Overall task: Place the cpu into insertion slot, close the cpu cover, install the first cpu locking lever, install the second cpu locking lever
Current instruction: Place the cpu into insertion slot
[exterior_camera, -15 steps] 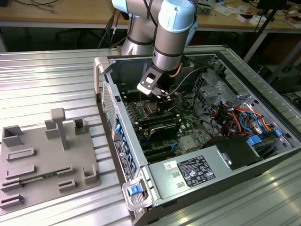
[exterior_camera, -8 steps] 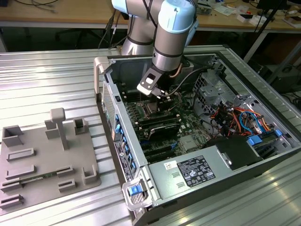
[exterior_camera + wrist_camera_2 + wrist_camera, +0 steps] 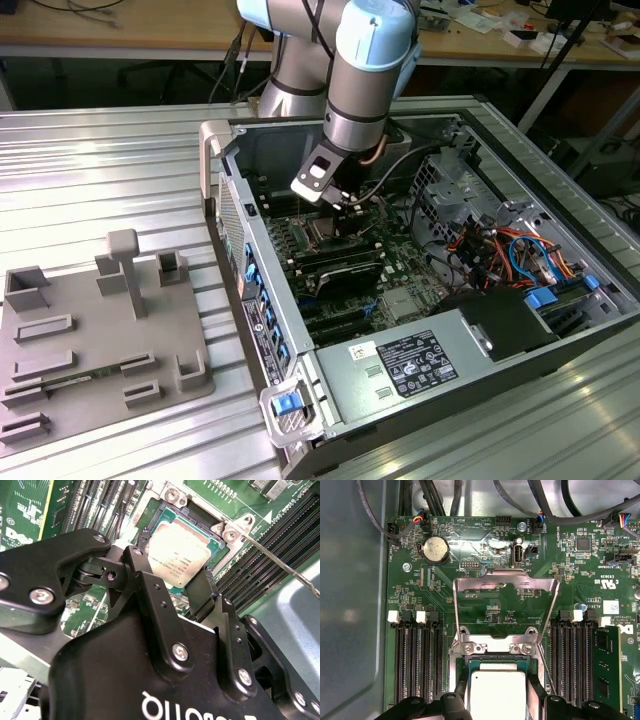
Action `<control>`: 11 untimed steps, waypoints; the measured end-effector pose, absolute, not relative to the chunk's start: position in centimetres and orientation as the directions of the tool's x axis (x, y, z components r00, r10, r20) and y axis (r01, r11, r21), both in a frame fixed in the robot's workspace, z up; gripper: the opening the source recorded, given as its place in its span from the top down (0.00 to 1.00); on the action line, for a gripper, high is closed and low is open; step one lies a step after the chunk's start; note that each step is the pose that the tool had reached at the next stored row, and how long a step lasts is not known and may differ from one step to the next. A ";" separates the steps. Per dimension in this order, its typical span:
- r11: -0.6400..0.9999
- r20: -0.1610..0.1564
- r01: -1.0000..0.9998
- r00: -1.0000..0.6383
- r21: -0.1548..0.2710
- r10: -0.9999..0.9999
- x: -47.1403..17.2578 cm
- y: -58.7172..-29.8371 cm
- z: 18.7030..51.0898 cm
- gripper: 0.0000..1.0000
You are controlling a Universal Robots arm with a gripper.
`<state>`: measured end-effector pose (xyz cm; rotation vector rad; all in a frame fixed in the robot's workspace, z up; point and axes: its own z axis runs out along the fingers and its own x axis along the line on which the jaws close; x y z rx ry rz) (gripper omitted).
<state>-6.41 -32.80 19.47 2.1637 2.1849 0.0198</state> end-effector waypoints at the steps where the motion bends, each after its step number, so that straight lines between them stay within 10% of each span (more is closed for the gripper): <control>1: 0.011 -0.038 0.998 -0.009 0.056 0.999 -6.4 -32.8 19.5 0.45; 11: 0.011 -0.038 0.998 -0.009 0.056 0.999 -6.4 -32.8 19.4 0.45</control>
